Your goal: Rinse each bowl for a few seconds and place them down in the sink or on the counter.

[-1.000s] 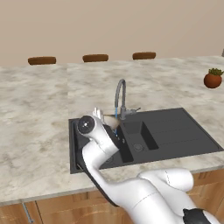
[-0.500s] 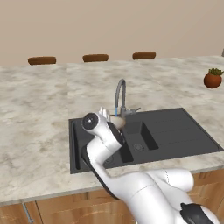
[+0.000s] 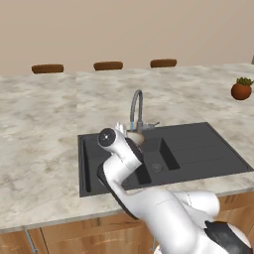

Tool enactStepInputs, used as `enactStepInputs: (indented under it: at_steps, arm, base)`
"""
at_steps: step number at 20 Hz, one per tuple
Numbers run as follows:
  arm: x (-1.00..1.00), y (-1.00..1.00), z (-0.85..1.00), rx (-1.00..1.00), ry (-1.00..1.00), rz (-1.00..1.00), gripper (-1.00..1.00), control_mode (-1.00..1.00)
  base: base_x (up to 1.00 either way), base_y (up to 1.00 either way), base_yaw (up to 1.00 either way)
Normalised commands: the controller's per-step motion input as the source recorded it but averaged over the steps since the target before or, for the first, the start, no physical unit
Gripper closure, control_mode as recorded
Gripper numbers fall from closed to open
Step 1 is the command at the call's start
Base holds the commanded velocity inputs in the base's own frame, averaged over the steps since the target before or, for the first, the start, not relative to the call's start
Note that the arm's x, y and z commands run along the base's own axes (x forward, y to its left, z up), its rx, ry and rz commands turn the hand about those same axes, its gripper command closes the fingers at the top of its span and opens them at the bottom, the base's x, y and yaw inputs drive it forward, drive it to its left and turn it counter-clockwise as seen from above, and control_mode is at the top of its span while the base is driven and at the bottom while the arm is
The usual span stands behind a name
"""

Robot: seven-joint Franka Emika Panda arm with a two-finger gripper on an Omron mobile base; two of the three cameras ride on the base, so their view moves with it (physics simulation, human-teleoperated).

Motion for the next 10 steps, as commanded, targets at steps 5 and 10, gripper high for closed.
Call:
enactStepInputs:
  at_steps: [5,10]
  arm:
    - [0.22,-0.06,-0.19,0.0,0.0,0.0,1.0,-1.0]
    - [0.32,-0.03,-0.17,0.0,0.0,0.0,1.0,-1.0]
  base:
    - [0.0,0.0,0.0]
    - [0.0,0.0,0.0]
